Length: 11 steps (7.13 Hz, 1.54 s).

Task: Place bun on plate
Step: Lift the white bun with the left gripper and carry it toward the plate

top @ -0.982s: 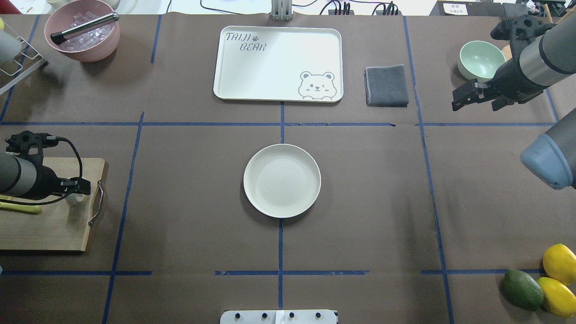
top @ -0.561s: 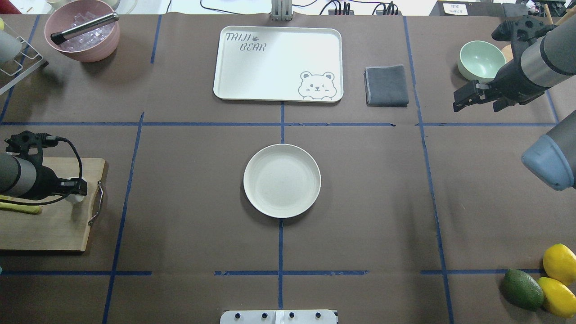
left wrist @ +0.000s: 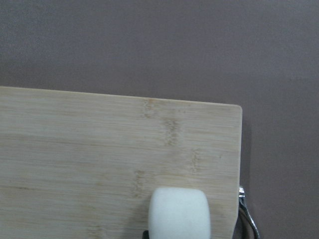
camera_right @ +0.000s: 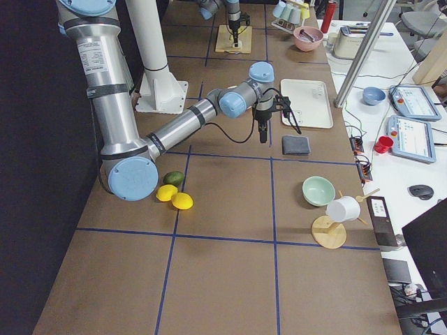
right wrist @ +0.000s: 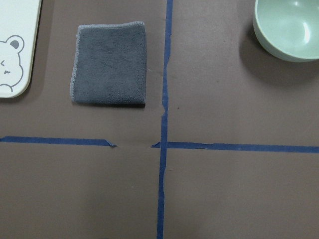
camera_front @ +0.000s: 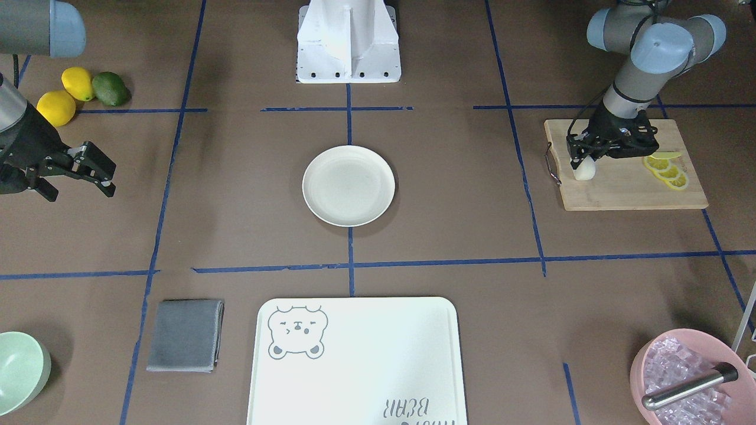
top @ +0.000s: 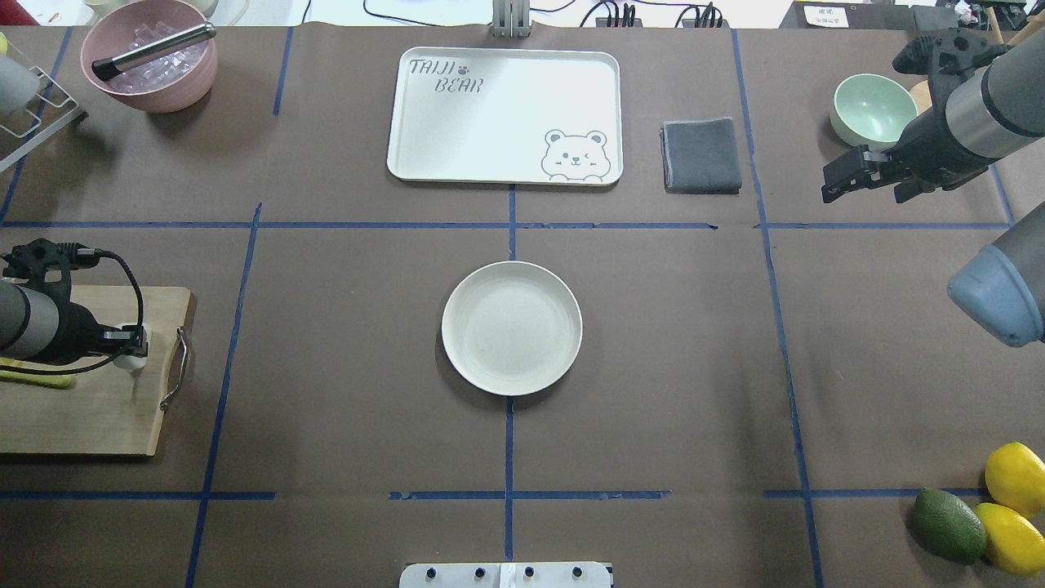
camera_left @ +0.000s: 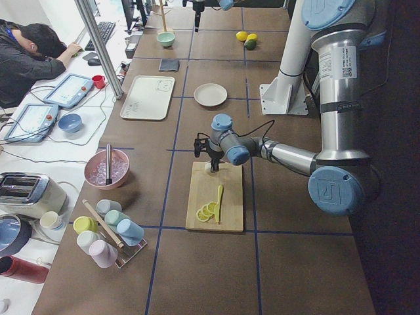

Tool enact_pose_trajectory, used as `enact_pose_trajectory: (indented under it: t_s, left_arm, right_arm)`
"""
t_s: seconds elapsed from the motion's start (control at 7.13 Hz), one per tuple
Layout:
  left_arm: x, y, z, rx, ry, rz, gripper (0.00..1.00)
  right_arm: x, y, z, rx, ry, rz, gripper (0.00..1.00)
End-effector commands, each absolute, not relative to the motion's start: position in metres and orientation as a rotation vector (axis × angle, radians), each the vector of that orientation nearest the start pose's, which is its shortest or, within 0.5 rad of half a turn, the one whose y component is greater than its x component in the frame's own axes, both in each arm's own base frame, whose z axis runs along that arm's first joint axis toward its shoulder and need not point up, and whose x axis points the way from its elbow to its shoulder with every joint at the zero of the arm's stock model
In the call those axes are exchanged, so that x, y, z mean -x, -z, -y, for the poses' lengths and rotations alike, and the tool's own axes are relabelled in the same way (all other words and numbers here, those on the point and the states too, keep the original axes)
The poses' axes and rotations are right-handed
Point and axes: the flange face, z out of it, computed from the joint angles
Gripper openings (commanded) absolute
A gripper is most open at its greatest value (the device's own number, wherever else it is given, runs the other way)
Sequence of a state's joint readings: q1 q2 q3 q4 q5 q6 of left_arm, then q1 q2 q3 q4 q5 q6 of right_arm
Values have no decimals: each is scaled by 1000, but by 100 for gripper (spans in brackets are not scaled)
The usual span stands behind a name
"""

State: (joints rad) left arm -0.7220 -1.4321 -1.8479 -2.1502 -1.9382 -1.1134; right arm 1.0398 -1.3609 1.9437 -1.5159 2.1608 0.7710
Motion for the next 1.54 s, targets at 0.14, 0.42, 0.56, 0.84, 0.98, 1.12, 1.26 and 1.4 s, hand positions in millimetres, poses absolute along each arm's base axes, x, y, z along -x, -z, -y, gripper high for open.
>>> enact_pose_trajectory:
  t_s: [0.14, 0.42, 0.56, 0.84, 0.98, 1.12, 1.26, 1.4]
  left_arm:
    - [-278, -495, 374, -68, 87, -866, 36]
    - [-302, -418, 395, -53, 93, -847, 36]
    - [-331, -362, 418, -44, 99, -833, 36]
    - [-394, -260, 428, -17, 108, -835, 36]
    - [-459, -232, 418, -43, 144, -821, 36]
    - [-506, -194, 422, -48, 169, -832, 36]
    - [-523, -176, 411, -38, 159, -852, 36]
    - [-546, -160, 403, -71, 146, -849, 36]
  right_arm:
    - [205, -373, 504, -127, -35, 842, 100]
    - [189, -383, 505, -127, -53, 832, 100]
    - [182, -390, 505, -117, -64, 831, 100]
    - [158, -409, 502, -111, -40, 832, 100]
    - [148, -421, 499, -116, -17, 820, 99]
    - [143, -430, 497, -113, -10, 811, 100]
    - [141, -432, 497, -111, -13, 809, 100]
    - [141, -431, 497, -114, -12, 810, 100]
